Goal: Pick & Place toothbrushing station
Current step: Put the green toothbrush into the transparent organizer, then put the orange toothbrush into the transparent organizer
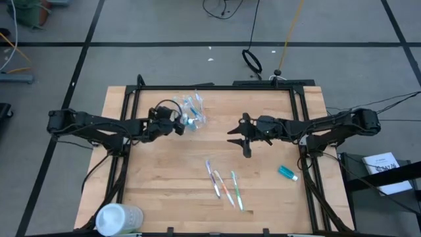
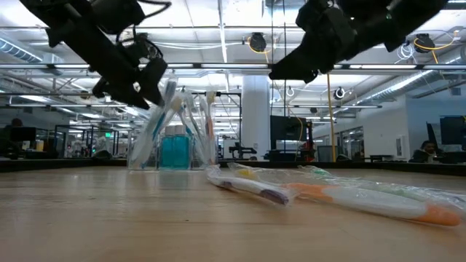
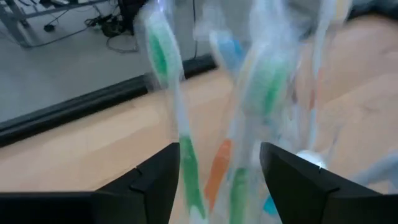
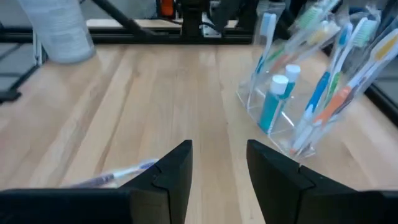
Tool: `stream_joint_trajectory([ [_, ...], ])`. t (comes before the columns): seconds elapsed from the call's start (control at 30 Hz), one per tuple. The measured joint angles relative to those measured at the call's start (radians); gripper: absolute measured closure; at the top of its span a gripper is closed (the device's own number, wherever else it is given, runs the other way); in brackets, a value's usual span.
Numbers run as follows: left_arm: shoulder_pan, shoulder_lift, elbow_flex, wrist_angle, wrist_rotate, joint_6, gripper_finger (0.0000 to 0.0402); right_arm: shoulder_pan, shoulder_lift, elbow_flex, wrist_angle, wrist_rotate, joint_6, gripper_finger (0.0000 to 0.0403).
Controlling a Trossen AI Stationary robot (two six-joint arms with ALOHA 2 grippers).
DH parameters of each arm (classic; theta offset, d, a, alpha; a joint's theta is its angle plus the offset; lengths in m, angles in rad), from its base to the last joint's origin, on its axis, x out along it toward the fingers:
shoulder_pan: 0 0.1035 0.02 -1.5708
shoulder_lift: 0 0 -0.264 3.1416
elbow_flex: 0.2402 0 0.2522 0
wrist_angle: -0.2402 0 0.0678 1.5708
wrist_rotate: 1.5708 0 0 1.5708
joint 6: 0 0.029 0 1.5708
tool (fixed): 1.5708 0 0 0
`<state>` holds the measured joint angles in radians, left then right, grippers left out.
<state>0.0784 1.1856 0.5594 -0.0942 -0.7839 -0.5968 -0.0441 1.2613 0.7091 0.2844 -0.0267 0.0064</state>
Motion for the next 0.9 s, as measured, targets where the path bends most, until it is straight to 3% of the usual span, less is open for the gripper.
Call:
stream_joint_trajectory([
  [0.2,0.0,-0.128,0.001,-0.035,0.072,-0.018,0.0172,-0.007,0.0,-0.095,0.172,-0.002,-0.01,0.0257],
  [0.4,0.0,-0.232,0.001,0.0,0.133,0.075,0.0172,-0.009,0.005,-0.097,0.186,-0.004,0.091,0.0262],
  [0.7,0.0,-0.304,0.001,0.366,0.143,0.456,0.0172,0.067,0.154,-0.013,0.203,-0.035,0.196,0.0283],
  [0.9,0.006,-0.303,0.002,0.43,0.299,0.734,0.0172,0.166,0.259,0.19,-0.019,0.063,0.109,0.0285],
])
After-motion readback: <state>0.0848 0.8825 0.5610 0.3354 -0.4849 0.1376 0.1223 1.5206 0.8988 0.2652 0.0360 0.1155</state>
